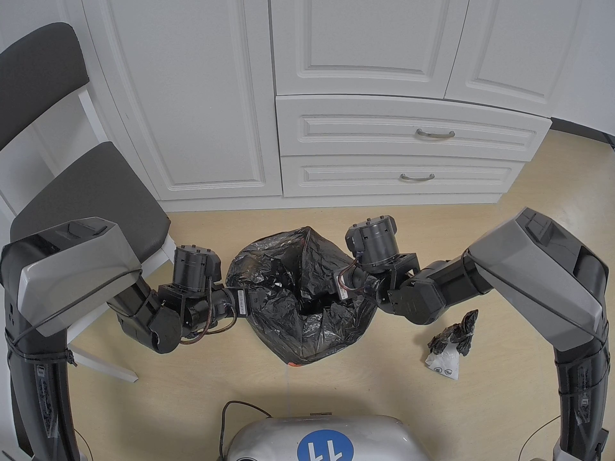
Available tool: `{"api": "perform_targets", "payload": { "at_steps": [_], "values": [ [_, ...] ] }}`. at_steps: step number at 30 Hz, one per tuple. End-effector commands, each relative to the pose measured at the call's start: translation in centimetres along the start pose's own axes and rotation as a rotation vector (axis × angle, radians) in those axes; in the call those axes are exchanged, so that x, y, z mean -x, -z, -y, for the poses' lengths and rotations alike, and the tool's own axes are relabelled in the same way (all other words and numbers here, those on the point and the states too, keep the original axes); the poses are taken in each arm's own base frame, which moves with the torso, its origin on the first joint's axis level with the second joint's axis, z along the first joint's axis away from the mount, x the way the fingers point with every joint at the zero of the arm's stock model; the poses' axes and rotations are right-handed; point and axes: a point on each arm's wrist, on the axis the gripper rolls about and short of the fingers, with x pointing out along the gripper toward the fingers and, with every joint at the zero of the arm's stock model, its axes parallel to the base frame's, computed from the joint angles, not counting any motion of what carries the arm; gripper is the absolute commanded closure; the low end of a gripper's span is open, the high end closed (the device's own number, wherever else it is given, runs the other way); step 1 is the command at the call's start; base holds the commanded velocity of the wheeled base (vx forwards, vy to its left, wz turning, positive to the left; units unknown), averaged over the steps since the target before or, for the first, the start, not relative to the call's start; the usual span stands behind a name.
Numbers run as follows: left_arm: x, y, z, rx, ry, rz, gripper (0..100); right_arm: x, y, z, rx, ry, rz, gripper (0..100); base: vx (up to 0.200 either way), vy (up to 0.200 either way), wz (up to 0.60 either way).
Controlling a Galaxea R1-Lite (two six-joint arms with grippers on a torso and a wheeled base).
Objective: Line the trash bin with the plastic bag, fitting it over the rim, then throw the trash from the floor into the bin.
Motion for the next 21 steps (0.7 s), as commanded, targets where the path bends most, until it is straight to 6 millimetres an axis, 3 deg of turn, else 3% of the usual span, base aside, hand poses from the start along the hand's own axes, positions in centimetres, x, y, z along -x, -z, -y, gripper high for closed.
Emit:
{"api": "perform_targets", "payload": {
  "at_steps": [1, 11, 12, 21],
  "values": [
    [-0.1, -0.1, 0.0, 0.004, 0.000, 0.003, 0, -0.7, -1.0, 1.2, -0.035, 0.021, 0.015, 0, 0.000, 0.000, 0.00],
    [-0.1, -0.1, 0.0, 0.004, 0.000, 0.003, 0, -3.8, -0.3, 1.1, -0.047, 0.020, 0.014, 0, 0.000, 0.000, 0.00],
    [-0.1, 0.0, 0.0, 0.004, -0.001, 0.001, 0, -4.0, -0.2, 1.1, -0.047, 0.014, 0.013, 100, 0.000, 0.000, 0.00],
    [0.0, -0.1, 0.0, 0.004, 0.000, 0.003, 0, -3.5, -0.9, 0.9, -0.104, -0.032, 0.020, 100, 0.000, 0.000, 0.00]
  ]
}}
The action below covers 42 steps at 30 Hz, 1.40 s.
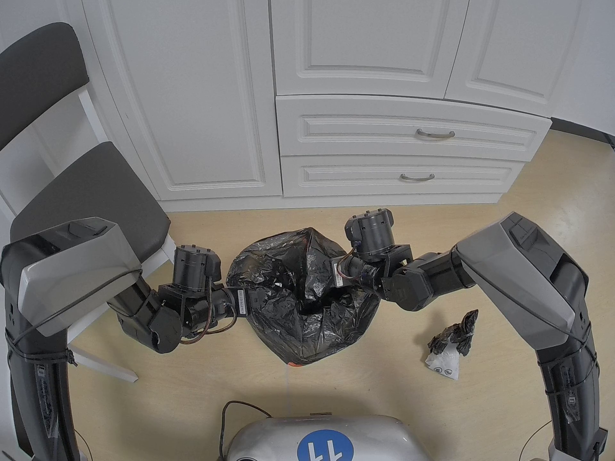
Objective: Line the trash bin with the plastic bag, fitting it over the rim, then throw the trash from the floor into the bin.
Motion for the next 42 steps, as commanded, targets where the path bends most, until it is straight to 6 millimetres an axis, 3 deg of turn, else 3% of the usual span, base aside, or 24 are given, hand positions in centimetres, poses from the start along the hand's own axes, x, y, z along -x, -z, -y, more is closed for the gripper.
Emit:
{"api": "perform_targets", "payload": {
  "at_steps": [1, 9, 25, 30, 36, 42],
  "values": [
    [0.0, 0.0, 0.0, 0.001, 0.000, 0.002, 0, 0.1, -0.9, 0.2, -0.022, 0.002, 0.027, 100, 0.000, 0.000, 0.00],
    [0.0, -0.1, -0.1, 0.002, -0.002, 0.002, 0, -0.8, -3.9, 0.5, -0.157, 0.055, 0.164, 100, 0.000, 0.000, 0.00],
    [0.0, -0.1, -0.2, 0.003, -0.003, 0.004, 0, -2.1, -2.2, -0.1, -0.145, 0.087, 0.169, 100, 0.000, 0.000, 0.00],
    [-0.1, 0.0, -0.1, 0.004, -0.001, 0.000, 0, -3.5, -0.8, -0.5, -0.137, 0.088, 0.155, 100, 0.000, 0.000, 0.00],
    [-0.4, 0.0, -0.2, 0.008, -0.004, 0.001, 0, -5.6, -0.7, -0.7, -0.131, 0.094, 0.201, 100, 0.000, 0.000, 0.00],
    [-0.9, -0.2, -0.1, 0.039, -0.001, 0.010, 0, -5.5, -1.0, -1.0, -0.132, 0.088, 0.213, 100, 0.000, 0.000, 0.00]
  ]
}}
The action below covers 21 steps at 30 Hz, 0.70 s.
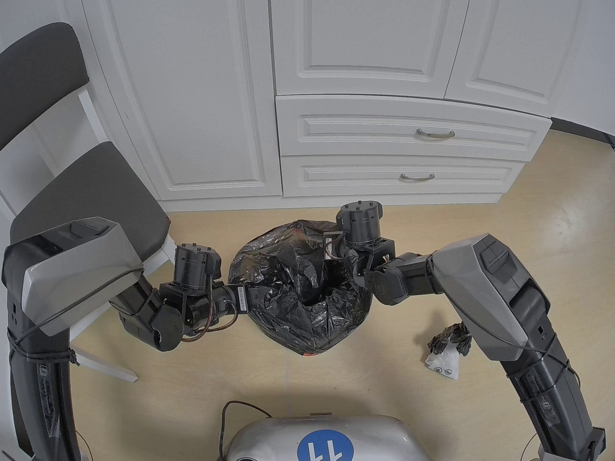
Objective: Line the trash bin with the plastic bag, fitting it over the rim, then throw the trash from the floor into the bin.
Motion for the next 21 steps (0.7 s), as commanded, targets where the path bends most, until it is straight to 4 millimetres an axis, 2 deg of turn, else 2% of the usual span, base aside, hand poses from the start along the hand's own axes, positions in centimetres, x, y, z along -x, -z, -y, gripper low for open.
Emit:
{"api": "perform_targets", "payload": {
  "at_steps": [1, 3, 4, 6, 8, 11, 16, 17, 21],
  "values": [
    [-0.5, 0.1, -0.1, 0.008, -0.002, 0.001, 0, -0.1, 0.7, -0.4, 0.000, -0.005, -0.005, 0, 0.000, 0.000, 0.00],
    [-0.6, 0.0, -0.2, 0.010, -0.005, 0.003, 0, 0.3, 0.0, -0.5, -0.004, -0.003, 0.000, 0, 0.000, 0.000, 0.00],
    [-0.7, -0.2, -0.5, 0.016, -0.011, 0.010, 0, 1.8, -1.5, -0.5, -0.001, -0.001, 0.000, 0, 0.000, 0.000, 0.00],
    [-0.7, -0.7, -0.8, 0.026, -0.016, 0.024, 0, 3.8, -2.9, -0.2, 0.005, -0.008, -0.013, 0, 0.000, 0.000, 0.00],
    [-0.6, -1.2, -1.1, 0.048, -0.021, 0.039, 0, 5.5, -4.0, 0.3, -0.005, -0.012, -0.017, 0, 0.000, 0.000, 0.00],
    [-0.3, -1.7, -1.4, 0.061, -0.024, 0.053, 0, 7.1, -4.7, 1.2, -0.071, -0.011, -0.003, 0, 0.000, 0.000, 0.00],
    [-0.5, -2.0, -1.8, 0.069, -0.031, 0.065, 0, 7.2, -2.1, 3.0, -0.169, 0.017, -0.011, 0, 0.000, 0.000, 0.00],
    [-0.8, -2.3, -1.8, 0.076, -0.033, 0.075, 0, 6.8, -0.9, 3.7, -0.207, 0.030, 0.003, 0, 0.000, 0.000, 0.00],
    [-2.5, -3.1, -2.4, 0.137, -0.110, 0.138, 0, 5.3, 0.7, 4.8, -0.325, 0.039, 0.074, 0, 0.000, 0.000, 0.00]
  ]
}}
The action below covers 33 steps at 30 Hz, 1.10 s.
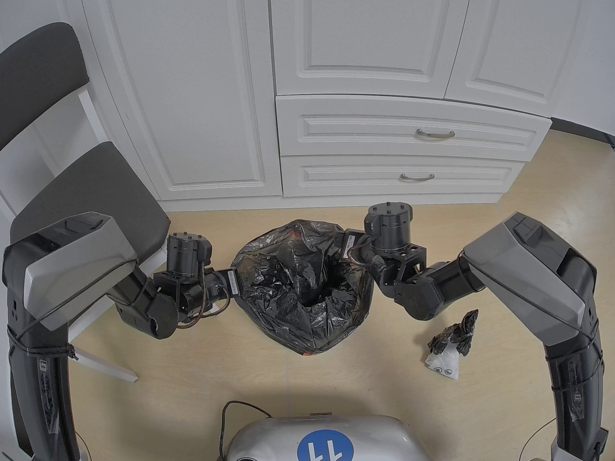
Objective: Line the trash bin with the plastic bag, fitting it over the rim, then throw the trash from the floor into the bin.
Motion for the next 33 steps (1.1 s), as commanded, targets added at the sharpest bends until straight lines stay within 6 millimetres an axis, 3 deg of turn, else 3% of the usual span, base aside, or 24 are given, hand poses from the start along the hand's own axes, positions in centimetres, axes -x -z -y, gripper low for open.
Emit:
{"api": "perform_targets", "payload": {
  "at_steps": [1, 14, 25, 33],
  "values": [
    [-2.3, -1.1, -0.9, 0.068, -0.084, 0.079, 0, -0.7, 2.1, 3.1, -0.124, 0.041, 0.018, 0, 0.000, 0.000, 0.00],
    [-4.7, -1.1, -1.3, 0.138, -0.126, 0.135, 0, -3.4, 4.8, 4.5, -0.122, 0.072, -0.011, 0, 0.000, 0.000, 0.00],
    [-5.2, -0.3, -1.2, 0.135, -0.123, 0.125, 0, -5.4, 6.7, 6.1, -0.128, 0.106, -0.014, 0, 0.000, 0.000, 0.00],
    [-5.4, 0.4, -1.7, 0.123, -0.148, 0.086, 0, -5.4, 7.3, 6.4, -0.117, 0.117, -0.042, 0, 0.000, 0.000, 0.00]
  ]
}}
